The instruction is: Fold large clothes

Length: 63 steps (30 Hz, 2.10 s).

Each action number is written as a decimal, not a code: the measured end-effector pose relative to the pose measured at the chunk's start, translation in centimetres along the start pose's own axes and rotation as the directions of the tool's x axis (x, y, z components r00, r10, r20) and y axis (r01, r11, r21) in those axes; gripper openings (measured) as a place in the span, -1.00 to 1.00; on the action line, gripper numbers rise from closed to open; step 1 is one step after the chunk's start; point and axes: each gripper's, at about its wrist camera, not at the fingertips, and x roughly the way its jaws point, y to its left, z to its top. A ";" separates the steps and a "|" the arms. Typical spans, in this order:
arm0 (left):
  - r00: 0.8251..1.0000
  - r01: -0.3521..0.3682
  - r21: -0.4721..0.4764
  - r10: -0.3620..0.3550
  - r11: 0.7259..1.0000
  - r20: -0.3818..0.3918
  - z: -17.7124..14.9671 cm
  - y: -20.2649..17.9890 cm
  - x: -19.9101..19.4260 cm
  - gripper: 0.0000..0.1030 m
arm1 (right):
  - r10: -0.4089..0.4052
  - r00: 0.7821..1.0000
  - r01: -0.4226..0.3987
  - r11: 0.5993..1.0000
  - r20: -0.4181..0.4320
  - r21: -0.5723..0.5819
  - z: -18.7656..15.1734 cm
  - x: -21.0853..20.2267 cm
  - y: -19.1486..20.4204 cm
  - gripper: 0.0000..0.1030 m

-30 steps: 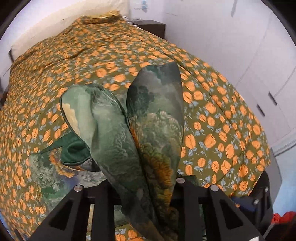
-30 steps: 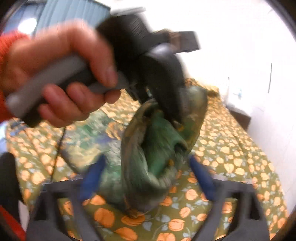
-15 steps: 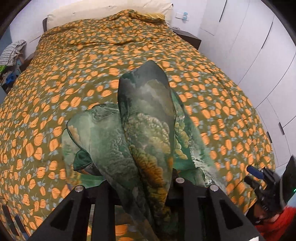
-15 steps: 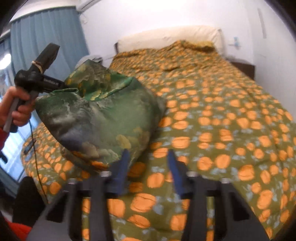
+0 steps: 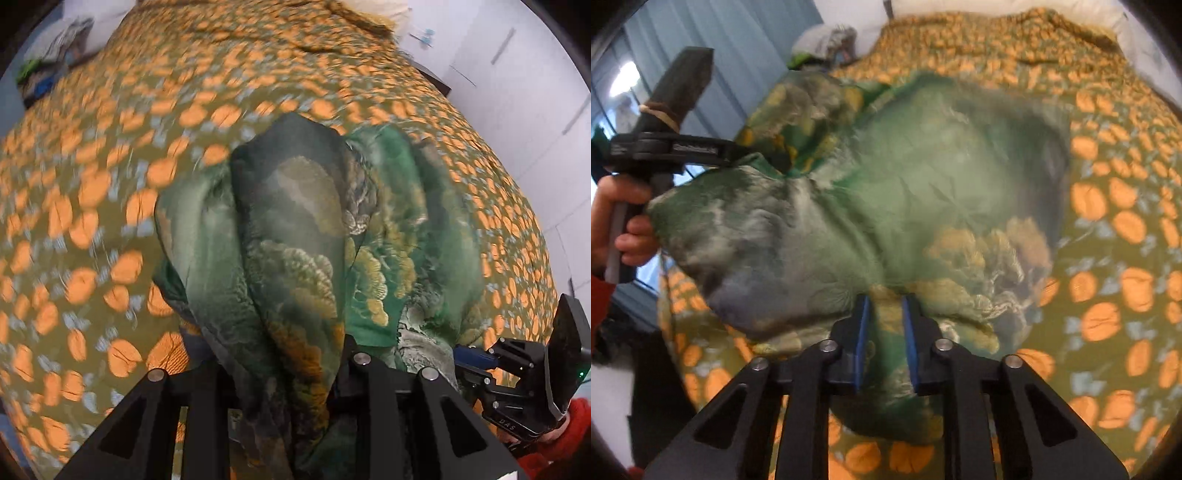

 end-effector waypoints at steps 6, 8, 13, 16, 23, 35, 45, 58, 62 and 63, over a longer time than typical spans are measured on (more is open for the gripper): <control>0.992 0.126 -0.097 -0.123 0.987 0.039 -1.1 3.3 1.4 -0.37 | 0.017 1.000 -0.015 0.997 -0.021 0.078 -0.4 2.6 -0.8 -0.98; 0.986 0.166 -0.091 -0.163 0.982 0.044 -0.9 3.4 0.7 -0.33 | 0.023 0.999 -0.021 0.998 -0.040 0.065 0.3 1.9 -0.7 -0.98; 0.973 0.228 -0.064 -0.226 0.971 0.046 -0.4 3.4 -0.4 -0.29 | 0.043 0.999 -0.043 0.998 0.003 0.040 4.4 -2.3 -1.1 -0.69; 0.973 0.231 -0.061 -0.228 0.971 0.041 -0.5 3.5 0.3 -0.27 | -0.005 0.998 0.000 0.997 0.067 0.074 8.9 -3.3 -2.7 -0.56; 0.973 0.229 -0.071 -0.227 0.971 0.035 -0.9 4.3 1.4 -0.26 | -0.136 0.988 0.146 0.977 -0.069 0.157 14.6 5.9 -6.5 -0.64; 0.984 0.175 -0.028 -0.174 0.984 0.033 -1.0 3.8 2.4 -0.25 | -0.176 0.983 0.177 0.984 0.060 -0.009 10.3 0.8 -1.1 -0.63; 0.988 0.149 -0.029 -0.148 0.988 0.035 -1.3 3.6 2.7 -0.25 | -0.015 1.000 0.017 0.995 0.016 -0.101 2.1 1.8 8.0 -0.63; 0.985 0.156 -0.097 -0.148 0.983 0.088 -1.7 3.8 2.8 -0.14 | -0.063 0.998 0.060 0.992 -0.027 -0.108 2.4 5.4 7.3 -0.72; 0.975 0.200 -0.103 -0.187 0.974 0.124 -2.6 3.5 -0.7 0.13 | -0.042 0.997 0.049 0.992 0.061 -0.116 2.0 -0.1 8.8 0.66; 0.977 0.179 -0.097 -0.166 0.979 0.132 -3.1 3.3 -2.1 0.24 | -0.049 0.995 0.061 0.991 0.092 -0.123 1.7 -1.6 9.0 0.98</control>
